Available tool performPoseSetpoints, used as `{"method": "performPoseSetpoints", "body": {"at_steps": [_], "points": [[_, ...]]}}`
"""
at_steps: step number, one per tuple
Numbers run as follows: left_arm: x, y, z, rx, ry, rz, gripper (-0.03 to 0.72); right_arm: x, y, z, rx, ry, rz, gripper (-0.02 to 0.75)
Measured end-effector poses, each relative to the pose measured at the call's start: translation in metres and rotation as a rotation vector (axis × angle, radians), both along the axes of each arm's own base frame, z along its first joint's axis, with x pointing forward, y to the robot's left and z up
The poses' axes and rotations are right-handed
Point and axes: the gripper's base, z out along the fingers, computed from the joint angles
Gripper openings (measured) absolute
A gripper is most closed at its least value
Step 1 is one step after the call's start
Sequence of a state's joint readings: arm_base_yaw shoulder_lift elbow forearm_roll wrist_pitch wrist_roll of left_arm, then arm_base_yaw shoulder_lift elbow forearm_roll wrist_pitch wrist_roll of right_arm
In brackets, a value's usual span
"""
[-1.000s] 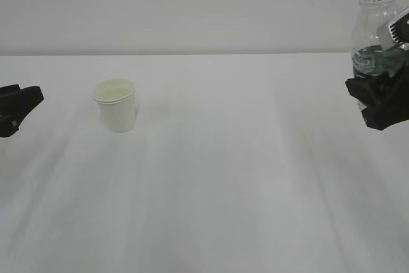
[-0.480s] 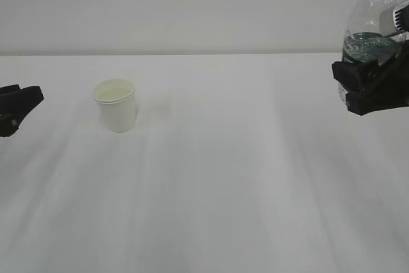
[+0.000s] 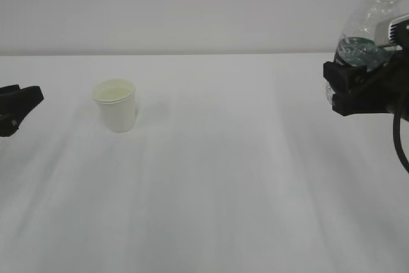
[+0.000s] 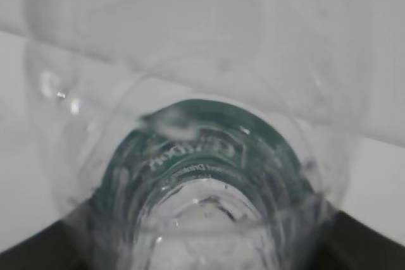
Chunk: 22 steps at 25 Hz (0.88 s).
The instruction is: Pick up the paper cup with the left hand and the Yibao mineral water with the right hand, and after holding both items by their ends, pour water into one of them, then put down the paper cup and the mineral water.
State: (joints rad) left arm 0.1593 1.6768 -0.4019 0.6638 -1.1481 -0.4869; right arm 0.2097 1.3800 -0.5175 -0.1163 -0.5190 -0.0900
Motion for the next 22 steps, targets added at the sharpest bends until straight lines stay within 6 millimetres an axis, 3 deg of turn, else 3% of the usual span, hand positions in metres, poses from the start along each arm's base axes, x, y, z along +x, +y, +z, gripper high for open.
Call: {"method": "performPoseSetpoints", "body": {"at_steps": [11,22], "points": [[0.000,0.000,0.000,0.000,0.000,0.000,0.363,0.001,-0.008,-0.035,0.126,-0.063,-0.120,0.456],[0.000,-0.001,0.000,0.004,0.001,-0.010,0.363,0.005,-0.013,-0.042,0.159,-0.089,-0.182,0.456]]}}
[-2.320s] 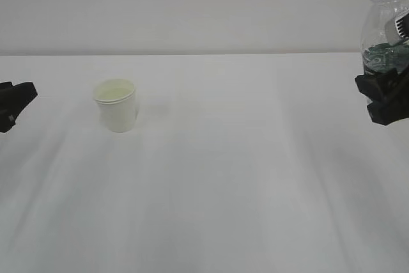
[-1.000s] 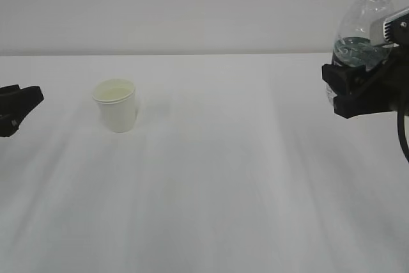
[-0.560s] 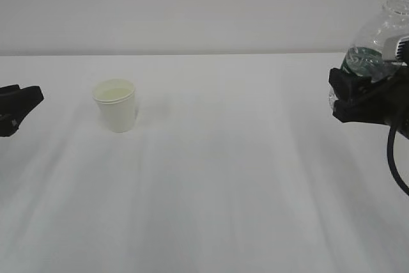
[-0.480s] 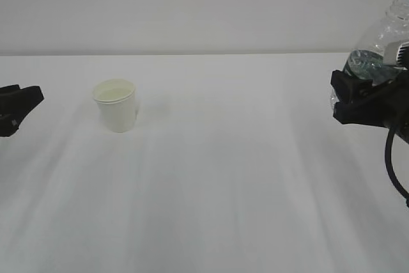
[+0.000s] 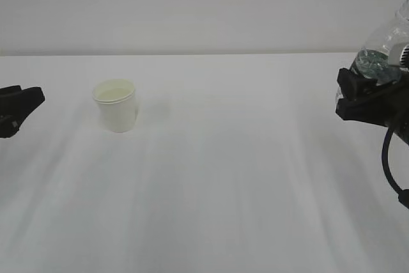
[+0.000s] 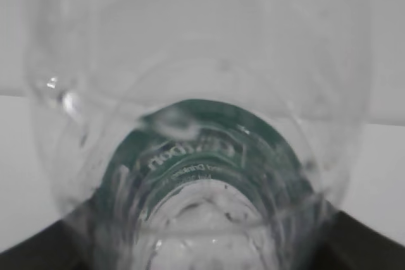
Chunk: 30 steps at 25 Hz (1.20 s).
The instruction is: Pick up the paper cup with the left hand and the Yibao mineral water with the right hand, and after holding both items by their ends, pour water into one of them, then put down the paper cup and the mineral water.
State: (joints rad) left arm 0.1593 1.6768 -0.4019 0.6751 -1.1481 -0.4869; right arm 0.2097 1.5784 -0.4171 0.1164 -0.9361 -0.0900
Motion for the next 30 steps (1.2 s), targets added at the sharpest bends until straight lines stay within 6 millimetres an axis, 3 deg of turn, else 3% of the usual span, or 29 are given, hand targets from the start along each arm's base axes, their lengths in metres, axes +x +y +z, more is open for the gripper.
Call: {"method": "performPoseSetpoints", "body": {"at_steps": [20,30], "points": [[0.000,0.000,0.000,0.001,0.000,-0.002,0.363,0.011,-0.002,-0.047,0.012,0.048,-0.051,0.456],[0.000,-0.001,0.000,0.003,0.000,-0.007,0.359,0.011,-0.002,-0.049,0.014,0.059,-0.048,0.456]]}}
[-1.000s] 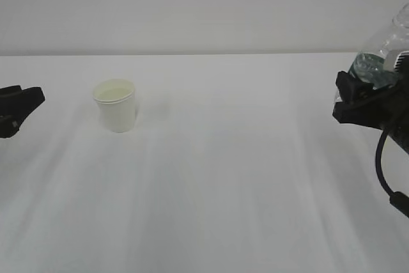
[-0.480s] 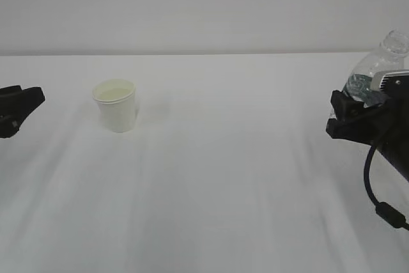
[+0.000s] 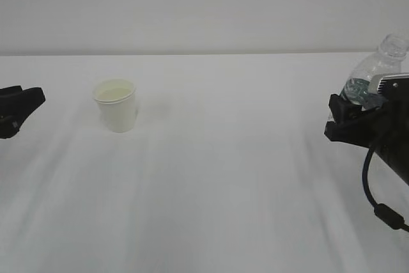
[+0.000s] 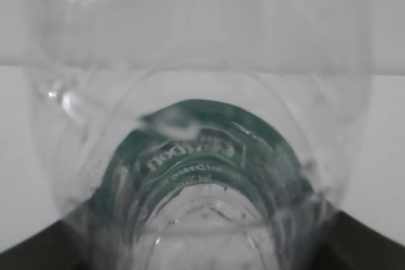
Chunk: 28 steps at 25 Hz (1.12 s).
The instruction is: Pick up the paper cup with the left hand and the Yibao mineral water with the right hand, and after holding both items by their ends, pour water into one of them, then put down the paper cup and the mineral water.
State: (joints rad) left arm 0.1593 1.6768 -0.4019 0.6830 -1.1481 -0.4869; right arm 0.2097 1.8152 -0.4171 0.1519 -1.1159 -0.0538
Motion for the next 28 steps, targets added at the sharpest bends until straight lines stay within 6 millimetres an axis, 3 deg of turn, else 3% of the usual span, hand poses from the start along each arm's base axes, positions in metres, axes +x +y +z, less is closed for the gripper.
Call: {"method": "performPoseSetpoints", "body": {"at_steps": [28], "points": [[-0.0041,-0.0069,-0.0021,0.037,0.006,-0.092,0.358,0.0096,0.0098,-0.0049,-0.029,0.113,0.088,0.456]]}}
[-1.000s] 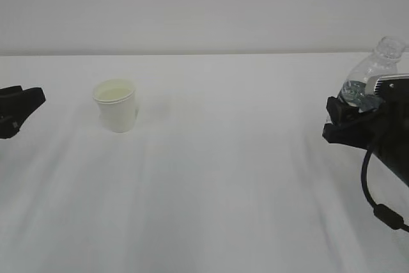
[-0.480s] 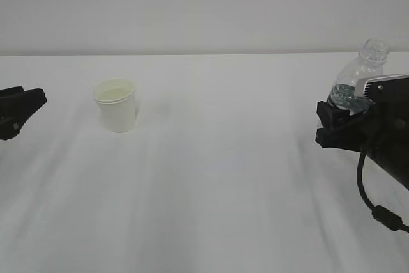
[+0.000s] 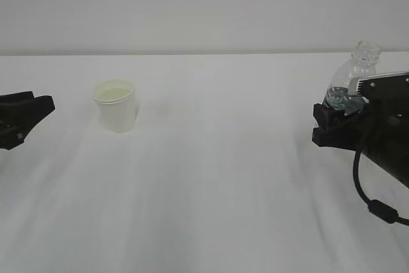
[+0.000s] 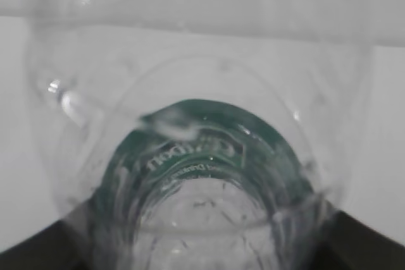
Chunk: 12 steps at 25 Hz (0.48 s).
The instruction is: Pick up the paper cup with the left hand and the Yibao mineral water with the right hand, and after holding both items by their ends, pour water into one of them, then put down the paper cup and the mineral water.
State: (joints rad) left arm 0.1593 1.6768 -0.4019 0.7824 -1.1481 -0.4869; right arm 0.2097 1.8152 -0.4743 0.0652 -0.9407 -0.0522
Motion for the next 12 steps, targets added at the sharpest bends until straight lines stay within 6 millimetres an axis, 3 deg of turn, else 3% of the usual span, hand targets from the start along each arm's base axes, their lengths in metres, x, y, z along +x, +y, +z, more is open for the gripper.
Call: {"method": "performPoseSetpoints", "body": {"at_steps": [7,12], "points": [[0.000,0.000,0.000,0.000,0.000,0.000,0.358,0.018,0.004,0.007,0.002,0.011,0.005,0.456],[0.000,0.000,0.000,0.000,0.000,-0.001,0.358,0.025,0.006,-0.003,-0.005,0.039,0.008,0.456]]}}
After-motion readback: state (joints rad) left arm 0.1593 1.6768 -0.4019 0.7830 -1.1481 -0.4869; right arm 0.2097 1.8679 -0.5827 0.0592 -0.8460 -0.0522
